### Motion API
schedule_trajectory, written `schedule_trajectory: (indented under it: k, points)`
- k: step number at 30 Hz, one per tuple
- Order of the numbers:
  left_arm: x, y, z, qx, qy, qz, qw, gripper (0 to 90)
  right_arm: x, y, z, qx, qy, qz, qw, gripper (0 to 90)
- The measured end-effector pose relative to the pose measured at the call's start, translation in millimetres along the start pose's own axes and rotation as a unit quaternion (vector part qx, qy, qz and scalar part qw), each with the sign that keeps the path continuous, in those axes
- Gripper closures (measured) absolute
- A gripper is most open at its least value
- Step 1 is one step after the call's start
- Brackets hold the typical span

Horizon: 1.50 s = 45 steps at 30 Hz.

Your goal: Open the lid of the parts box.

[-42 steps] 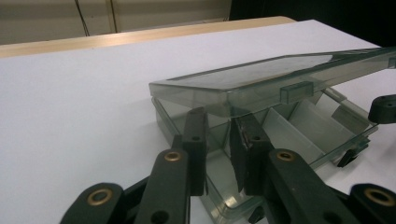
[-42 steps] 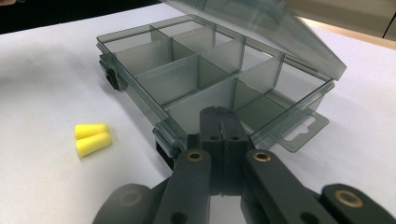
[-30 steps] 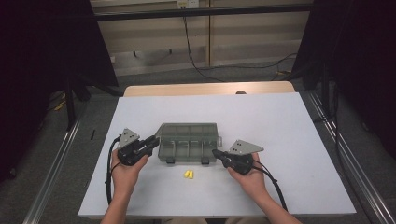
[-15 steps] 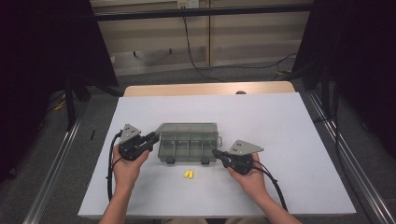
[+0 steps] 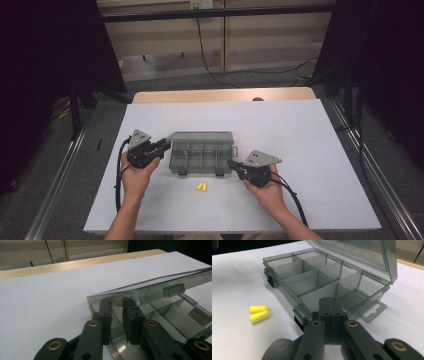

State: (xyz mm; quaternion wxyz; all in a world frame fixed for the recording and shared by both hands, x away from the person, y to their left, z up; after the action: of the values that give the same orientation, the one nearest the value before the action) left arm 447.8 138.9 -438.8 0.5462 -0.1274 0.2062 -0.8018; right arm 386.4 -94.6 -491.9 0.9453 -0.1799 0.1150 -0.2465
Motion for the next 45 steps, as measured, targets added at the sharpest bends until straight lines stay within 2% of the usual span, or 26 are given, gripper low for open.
schedule_trajectory:
  k: [20,26,30,45]
  points:
    - [-1.9,7.3,9.4,-0.005,-0.009,-0.001,1.0,78.2,-0.7,0.0,0.0,-0.003,-0.015,-0.006,0.9999,90.0]
    - [-3.1,10.0,11.7,-0.005,-0.005,0.0,1.0,78.2,-0.6,-0.1,-0.2,-0.002,-0.014,-0.004,0.9999,90.0]
    - [-3.4,12.4,12.4,-0.005,-0.001,0.003,1.0,78.0,-1.3,0.1,-0.1,-0.003,-0.022,-0.007,0.9997,90.0]
    - [-6.4,19.7,21.0,-0.008,-0.009,-0.001,0.9999,78.0,-0.9,-0.2,-0.4,-0.001,-0.017,-0.002,0.9999,90.0]
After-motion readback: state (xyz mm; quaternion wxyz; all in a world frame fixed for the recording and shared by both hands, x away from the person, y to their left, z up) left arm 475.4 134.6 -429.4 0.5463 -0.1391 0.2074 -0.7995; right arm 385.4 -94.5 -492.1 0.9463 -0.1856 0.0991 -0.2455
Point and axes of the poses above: each handheld gripper's, and its own axes: y roughly forward along the jaws, z roughly out of its top, x roughly to its right, the point moved 9 cm from there along y, roughly forward along the jaws, and after that the axes turned 15 degrees about z, right-handed, at the moved point
